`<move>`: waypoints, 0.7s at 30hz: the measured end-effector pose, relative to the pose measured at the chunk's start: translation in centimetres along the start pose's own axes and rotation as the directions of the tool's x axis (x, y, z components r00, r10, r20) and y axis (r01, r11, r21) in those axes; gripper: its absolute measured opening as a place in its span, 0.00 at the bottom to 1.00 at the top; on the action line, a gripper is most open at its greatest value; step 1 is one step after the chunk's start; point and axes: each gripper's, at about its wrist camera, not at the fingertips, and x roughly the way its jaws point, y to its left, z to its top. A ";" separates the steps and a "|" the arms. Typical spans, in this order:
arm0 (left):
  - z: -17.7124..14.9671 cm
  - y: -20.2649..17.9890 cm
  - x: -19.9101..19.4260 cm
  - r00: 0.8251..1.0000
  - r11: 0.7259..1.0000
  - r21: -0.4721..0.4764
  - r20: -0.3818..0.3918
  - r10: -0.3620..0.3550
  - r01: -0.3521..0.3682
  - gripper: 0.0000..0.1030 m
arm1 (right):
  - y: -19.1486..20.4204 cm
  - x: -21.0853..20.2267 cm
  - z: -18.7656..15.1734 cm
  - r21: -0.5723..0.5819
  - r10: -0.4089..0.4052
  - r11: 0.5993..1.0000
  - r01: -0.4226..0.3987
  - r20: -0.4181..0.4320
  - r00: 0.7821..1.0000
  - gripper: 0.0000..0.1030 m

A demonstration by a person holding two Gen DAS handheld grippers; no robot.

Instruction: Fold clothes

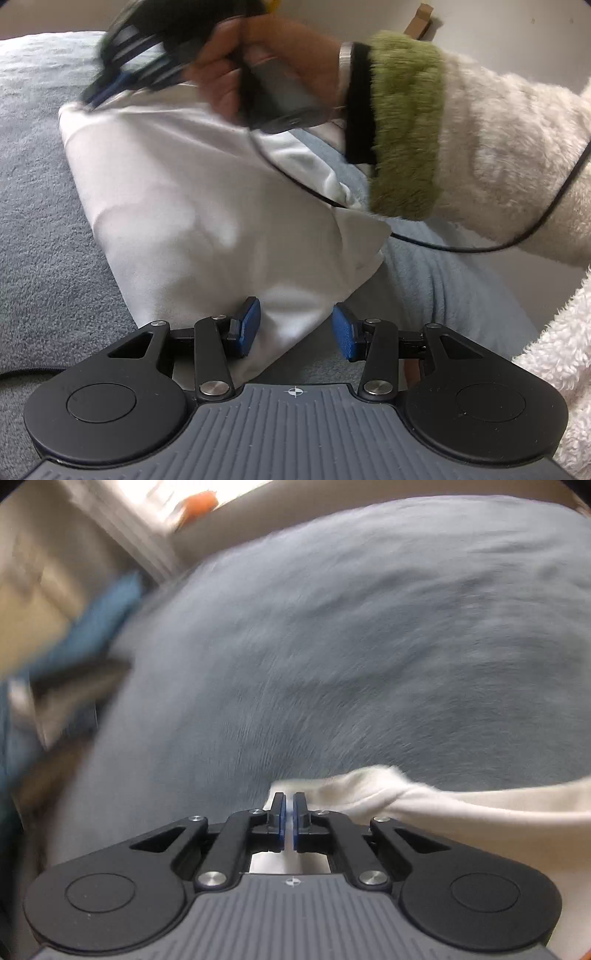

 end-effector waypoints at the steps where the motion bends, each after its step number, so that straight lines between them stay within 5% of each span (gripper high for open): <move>1: 0.2 0.0 0.1 1.000 1.000 0.000 -0.001 0.002 -0.002 0.42 | -0.6 -1.2 -0.2 0.011 0.007 1.000 -0.007 0.007 1.000 0.06; 7: 0.8 0.1 0.5 1.000 1.000 -0.010 -0.005 0.005 -0.005 0.42 | -4.3 -11.2 -3.6 0.110 0.239 0.965 -0.238 0.007 0.971 0.18; 10: 1.0 0.2 0.0 1.000 1.000 -0.002 -0.009 0.017 -0.017 0.42 | -3.1 -15.0 -6.1 0.007 0.189 0.982 -0.189 -0.075 0.979 0.30; 13: 1.5 -0.2 -1.2 1.000 0.999 0.026 0.016 0.019 -0.019 0.42 | -1.6 -16.4 -9.0 -0.115 0.079 0.989 -0.094 -0.136 0.988 0.31; 18: 2.7 -0.3 -2.1 0.987 0.984 0.110 0.094 0.128 -0.138 0.42 | -0.7 -15.5 -12.5 -0.265 0.009 0.964 -0.031 -0.084 0.996 0.30; 21: 2.9 1.0 -0.7 0.983 0.980 0.085 0.058 0.176 -0.180 0.41 | -1.1 -13.3 -14.2 -0.335 -0.058 0.942 0.030 -0.074 0.996 0.26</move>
